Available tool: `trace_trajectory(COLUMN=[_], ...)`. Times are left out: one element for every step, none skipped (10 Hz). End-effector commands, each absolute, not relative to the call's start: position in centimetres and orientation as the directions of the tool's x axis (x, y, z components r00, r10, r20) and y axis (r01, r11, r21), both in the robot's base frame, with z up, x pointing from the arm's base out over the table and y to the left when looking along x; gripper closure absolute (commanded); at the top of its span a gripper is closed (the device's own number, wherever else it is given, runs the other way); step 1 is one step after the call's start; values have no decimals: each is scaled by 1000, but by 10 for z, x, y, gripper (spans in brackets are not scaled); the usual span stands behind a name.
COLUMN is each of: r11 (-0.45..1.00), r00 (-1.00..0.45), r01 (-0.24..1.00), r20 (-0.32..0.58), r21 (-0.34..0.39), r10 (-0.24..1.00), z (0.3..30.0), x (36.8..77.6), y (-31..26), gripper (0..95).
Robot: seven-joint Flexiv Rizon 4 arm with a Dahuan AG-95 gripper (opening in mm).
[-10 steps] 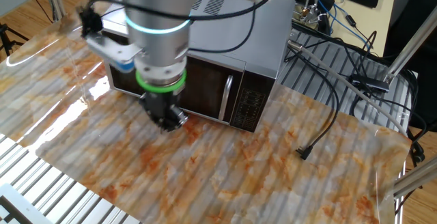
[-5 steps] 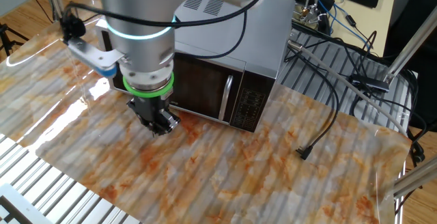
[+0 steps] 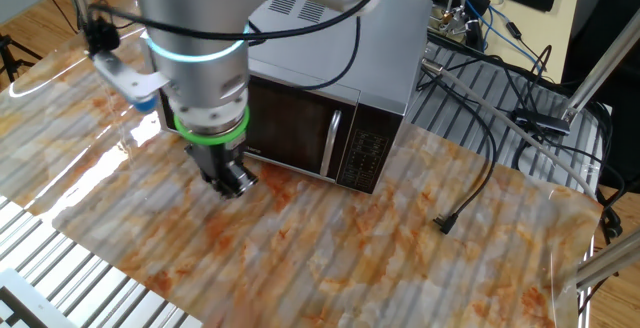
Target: Close the microwave door
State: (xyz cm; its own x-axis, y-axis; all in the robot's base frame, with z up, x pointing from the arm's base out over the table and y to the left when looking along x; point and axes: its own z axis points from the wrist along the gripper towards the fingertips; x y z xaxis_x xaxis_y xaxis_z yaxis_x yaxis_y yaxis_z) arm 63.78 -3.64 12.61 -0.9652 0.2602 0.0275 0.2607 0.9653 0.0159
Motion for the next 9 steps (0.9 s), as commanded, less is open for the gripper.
trace_trajectory(r11=[999, 992, 985, 981, 976, 965, 956, 953, 944], r00=[-1000, -998, -997, -995, -991, -985, -980, -979, -973], r01=[-24, -62, -74, -92, -129, -168, -196, -204, -227], r20=[8, 24, 27, 23, 13, -4, -22, -20, -11], r21=[46, 109, 155, 168, 176, 202, 218, 223, 238], r10=[-25, -65, -79, -97, -133, -171, -196, -205, -232], z=[124, 127, 128, 127, 126, 124, 126, 127, 126], x=[645, 648, 648, 648, 648, 648, 648, 648, 648], y=[-46, -41, -35, -33, -34, -35, -37, -38, -38], gripper=[950, 950, 950, 950, 950, 950, 950, 950, 950])
